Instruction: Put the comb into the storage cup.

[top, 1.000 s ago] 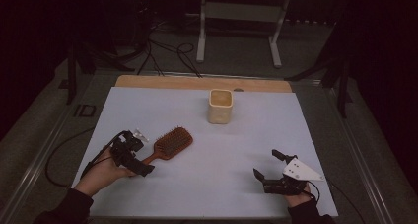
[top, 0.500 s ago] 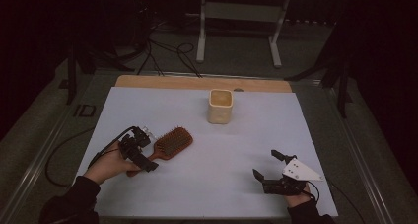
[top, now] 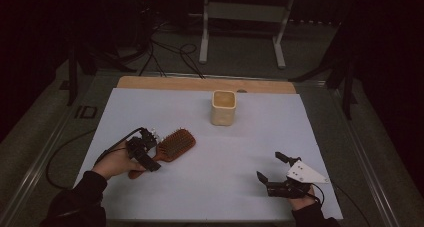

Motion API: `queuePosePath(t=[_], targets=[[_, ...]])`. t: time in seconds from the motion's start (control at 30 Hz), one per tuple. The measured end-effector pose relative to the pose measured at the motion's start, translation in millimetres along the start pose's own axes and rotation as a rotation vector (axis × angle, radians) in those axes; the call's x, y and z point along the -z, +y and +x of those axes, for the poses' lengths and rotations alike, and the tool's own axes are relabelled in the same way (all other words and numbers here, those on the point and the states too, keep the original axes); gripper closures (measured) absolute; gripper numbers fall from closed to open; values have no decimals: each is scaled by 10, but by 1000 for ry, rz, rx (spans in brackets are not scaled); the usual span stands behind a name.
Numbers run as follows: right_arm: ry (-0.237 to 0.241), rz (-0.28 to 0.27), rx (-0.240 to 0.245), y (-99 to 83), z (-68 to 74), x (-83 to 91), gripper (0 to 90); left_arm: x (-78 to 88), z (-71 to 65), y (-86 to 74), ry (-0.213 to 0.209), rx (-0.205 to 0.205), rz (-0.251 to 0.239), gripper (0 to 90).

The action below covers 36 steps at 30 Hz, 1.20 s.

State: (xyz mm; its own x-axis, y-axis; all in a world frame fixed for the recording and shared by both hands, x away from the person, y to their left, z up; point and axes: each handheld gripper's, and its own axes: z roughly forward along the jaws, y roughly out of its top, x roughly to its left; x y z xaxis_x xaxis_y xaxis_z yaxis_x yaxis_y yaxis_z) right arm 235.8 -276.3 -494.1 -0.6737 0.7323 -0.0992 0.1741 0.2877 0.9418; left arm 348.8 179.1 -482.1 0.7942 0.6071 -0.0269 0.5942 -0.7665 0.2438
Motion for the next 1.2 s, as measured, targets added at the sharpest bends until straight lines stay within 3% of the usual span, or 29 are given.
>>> queuePosePath(t=[0.13,0.53,0.8,1.03,1.2], targets=[[1,1,-2,-2,-4,1,92,-17,20,9,14,-9,1,347],[3,0,-1,-3,-7,1,92,-89,19,78,9,-22,61,549],[2,1,-1,-2,-4,1,92,-101,43,145,-6,-11,89,596],[3,-1,0,-1,-2,-2,92,-119,20,198,12,-4,120,627],[3,0,-1,1,3,1,92,-124,-16,220,15,1,137,702]])
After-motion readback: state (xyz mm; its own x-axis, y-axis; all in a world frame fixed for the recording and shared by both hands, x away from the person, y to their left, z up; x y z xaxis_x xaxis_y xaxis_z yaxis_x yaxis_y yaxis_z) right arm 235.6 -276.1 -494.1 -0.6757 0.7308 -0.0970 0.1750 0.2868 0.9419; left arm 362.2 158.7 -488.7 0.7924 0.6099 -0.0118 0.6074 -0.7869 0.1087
